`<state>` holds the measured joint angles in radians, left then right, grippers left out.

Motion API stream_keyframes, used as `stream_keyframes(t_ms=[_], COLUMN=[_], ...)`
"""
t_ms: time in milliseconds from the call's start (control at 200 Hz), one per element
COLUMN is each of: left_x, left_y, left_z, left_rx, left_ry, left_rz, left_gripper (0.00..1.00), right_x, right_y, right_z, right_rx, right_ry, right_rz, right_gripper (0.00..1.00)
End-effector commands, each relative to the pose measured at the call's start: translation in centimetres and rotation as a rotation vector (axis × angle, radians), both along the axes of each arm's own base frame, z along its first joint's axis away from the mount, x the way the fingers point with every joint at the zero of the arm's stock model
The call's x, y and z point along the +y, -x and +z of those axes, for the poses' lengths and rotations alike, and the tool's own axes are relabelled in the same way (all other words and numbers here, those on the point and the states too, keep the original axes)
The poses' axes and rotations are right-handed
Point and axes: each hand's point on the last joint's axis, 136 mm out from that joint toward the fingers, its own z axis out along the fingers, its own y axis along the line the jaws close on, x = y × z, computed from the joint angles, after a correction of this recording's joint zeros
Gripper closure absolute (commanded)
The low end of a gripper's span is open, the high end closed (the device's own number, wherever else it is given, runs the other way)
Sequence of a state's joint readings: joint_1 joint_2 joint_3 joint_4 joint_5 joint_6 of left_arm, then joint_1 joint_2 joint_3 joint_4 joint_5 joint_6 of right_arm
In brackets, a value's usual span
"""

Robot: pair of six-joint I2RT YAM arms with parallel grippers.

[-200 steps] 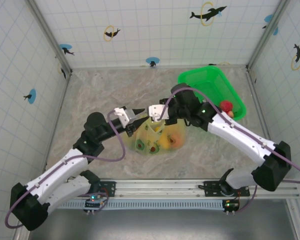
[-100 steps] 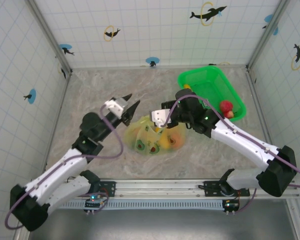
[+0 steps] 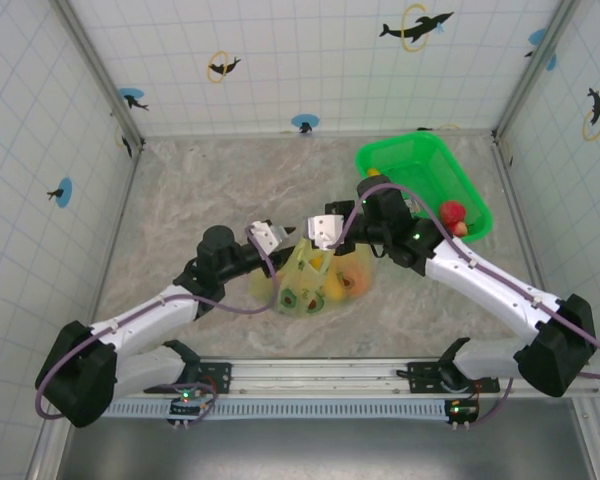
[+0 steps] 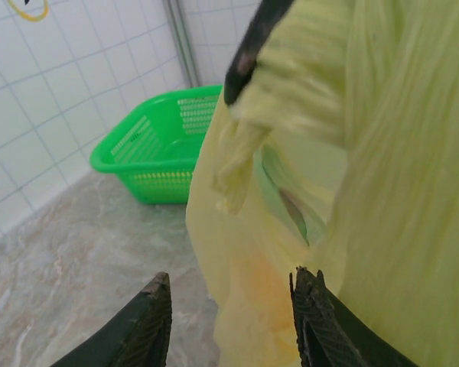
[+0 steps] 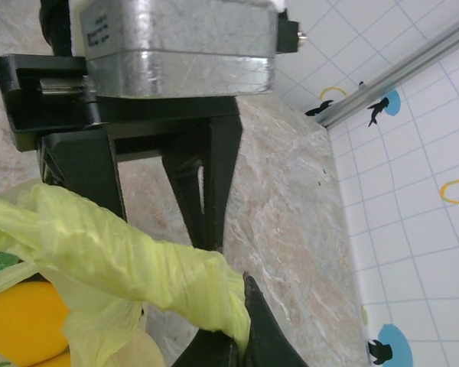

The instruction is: Place the fake fruits into the plastic bag and tie a complex knot

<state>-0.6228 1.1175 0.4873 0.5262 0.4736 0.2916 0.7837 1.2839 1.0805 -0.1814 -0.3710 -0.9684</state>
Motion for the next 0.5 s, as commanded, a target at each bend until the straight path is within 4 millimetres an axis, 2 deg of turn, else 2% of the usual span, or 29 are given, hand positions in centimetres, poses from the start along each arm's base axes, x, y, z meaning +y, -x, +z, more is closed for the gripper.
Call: stream_keyframes(t_ms=[0, 135, 225, 405, 495], left_x=[-0.8, -1.1, -1.3, -1.7, -1.9], left_y=[-0.7, -0.8, -1.1, -0.7, -0.7], left_z=[3.3, 4.5, 4.6, 4.6, 4.7], left_rx=[-0.094, -0.131, -0.131, -0.138, -0.139], left_ry=[0.051, 0.074, 0.079, 0.087, 0.087], left_rz=[-0.021, -0.035, -0.035, -0.07, -0.081], left_gripper=[0.55, 0.54, 0.54, 0.63, 0.75], right_x=[0.7, 0.9, 1.1, 1.3, 1.3], right_y=[0.4, 0.4, 0.4, 0.2, 0.1], right_z=[0.9, 0.9, 0.7, 0.4, 0.1], right_rx=[0.012, 0.028, 0.036, 0.049, 0.055], right_ry=[-0.063, -0.067, -0.066, -0.055, -0.049], right_rz=[0.03, 0.035, 0.04, 0.037, 0.039], right_gripper=[1.0, 1.0, 1.0, 1.0, 1.0])
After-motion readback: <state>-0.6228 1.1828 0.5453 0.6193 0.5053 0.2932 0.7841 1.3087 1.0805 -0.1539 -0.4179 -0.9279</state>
